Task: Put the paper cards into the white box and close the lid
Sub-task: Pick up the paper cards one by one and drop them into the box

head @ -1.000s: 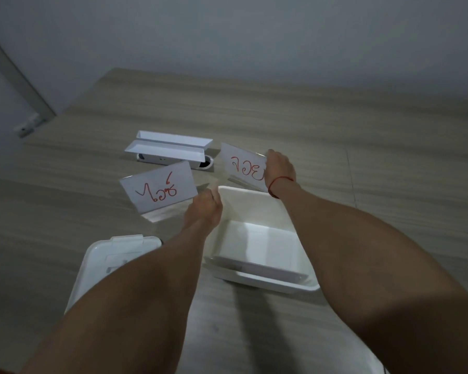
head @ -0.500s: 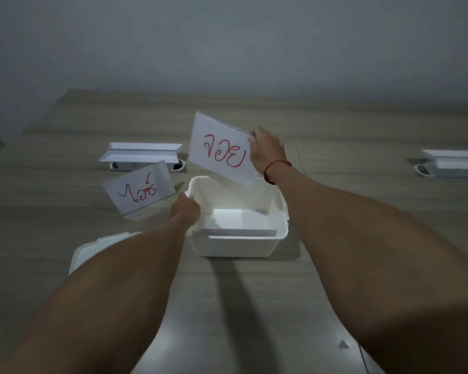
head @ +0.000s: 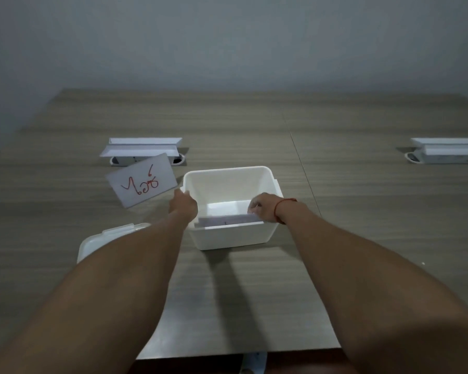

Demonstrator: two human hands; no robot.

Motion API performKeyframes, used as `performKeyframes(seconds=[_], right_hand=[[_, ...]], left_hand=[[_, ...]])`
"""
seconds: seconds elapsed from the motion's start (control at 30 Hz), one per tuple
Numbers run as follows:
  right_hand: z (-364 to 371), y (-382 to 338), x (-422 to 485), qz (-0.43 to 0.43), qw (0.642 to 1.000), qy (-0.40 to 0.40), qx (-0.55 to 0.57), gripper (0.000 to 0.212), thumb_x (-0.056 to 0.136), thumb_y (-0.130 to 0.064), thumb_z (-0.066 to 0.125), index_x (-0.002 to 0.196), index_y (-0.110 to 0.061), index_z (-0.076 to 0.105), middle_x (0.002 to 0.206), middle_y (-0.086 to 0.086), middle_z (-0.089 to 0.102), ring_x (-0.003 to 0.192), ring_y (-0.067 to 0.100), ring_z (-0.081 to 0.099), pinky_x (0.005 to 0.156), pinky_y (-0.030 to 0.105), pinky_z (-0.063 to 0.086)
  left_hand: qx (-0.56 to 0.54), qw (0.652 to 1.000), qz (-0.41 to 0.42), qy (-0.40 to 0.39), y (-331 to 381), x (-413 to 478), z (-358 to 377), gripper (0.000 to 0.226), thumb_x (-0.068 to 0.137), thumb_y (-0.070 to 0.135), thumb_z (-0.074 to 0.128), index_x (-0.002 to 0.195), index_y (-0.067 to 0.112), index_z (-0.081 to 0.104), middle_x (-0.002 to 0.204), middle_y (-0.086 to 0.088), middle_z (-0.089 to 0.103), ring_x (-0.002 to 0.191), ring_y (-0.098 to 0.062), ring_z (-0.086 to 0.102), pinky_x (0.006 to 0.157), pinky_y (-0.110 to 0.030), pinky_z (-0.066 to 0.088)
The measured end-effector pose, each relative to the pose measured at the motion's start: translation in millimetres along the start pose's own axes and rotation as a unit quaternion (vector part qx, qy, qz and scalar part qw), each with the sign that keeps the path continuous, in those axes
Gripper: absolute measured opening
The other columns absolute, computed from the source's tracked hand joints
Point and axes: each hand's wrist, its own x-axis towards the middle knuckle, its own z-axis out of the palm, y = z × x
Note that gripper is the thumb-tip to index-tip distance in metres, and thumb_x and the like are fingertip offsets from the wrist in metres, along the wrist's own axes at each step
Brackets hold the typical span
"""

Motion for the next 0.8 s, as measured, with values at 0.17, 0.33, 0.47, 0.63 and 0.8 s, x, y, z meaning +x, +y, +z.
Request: performKeyframes(seconds=[0.17,0.33,0.47,0.63,0.8], right_hand=[[-7.3,-24.3,0.8,0.005,1.000,0.009,-0.025,0.024,0.087,-0.024,0.055,0.102,-0.013,0.071,0.114,0.006,0.072,0.102,0.022,0.066,0.101,0.039,0.049],[-26.1,-86.8,19.6,-0.054,0.992,0.104,-0.047,0.029,0.093,-0.026,0.053,0.109,-0.009,0.071,0.117,0.012,0.069,0.113,0.031,0.061,0.100,0.039,0.049],[-31.5,-134.6,46.6,-0.088,0.984,0.149,-0.048,0.029,0.093,-0.028,0.053,0.113,-0.012,0.067,0.124,0.012,0.063,0.116,0.032,0.058,0.100,0.039,0.047],[-23.0,-193.6,94.6,-0.148,0.973,0.162,-0.073,0.033,0.094,-0.027,0.050,0.124,-0.017,0.058,0.133,0.009,0.057,0.123,0.030,0.052,0.102,0.039,0.040],[-12.0,-226.7,141.8,-0.188,0.963,0.154,-0.118,0.037,0.096,-0.016,0.048,0.133,-0.016,0.049,0.141,0.008,0.050,0.131,0.029,0.045,0.109,0.042,0.036]], left_hand=[[-0.005,1.000,-0.021,0.014,-11.8,-0.5,-10.6,0.044,0.103,0.022,0.029,0.144,0.004,0.033,0.140,-0.022,0.048,0.129,-0.037,0.047,0.102,-0.043,0.040],[-0.030,0.998,-0.042,0.043,-36.2,10.3,-37.0,0.041,0.103,0.022,0.029,0.137,0.002,0.039,0.132,-0.023,0.053,0.120,-0.038,0.054,0.093,-0.042,0.044],[-0.035,0.996,-0.048,0.062,-50.7,23.3,-55.1,0.040,0.099,0.020,0.030,0.133,0.001,0.040,0.126,-0.023,0.055,0.113,-0.039,0.057,0.089,-0.042,0.047],[-0.040,0.995,-0.052,0.074,-60.0,48.8,-70.8,0.047,0.096,0.033,0.029,0.129,0.003,0.042,0.125,-0.024,0.057,0.111,-0.040,0.057,0.094,-0.046,0.049],[-0.068,0.997,-0.017,0.041,-61.5,73.9,-77.0,0.054,0.094,0.042,0.028,0.120,0.003,0.056,0.119,-0.023,0.062,0.108,-0.038,0.059,0.094,-0.044,0.049]])
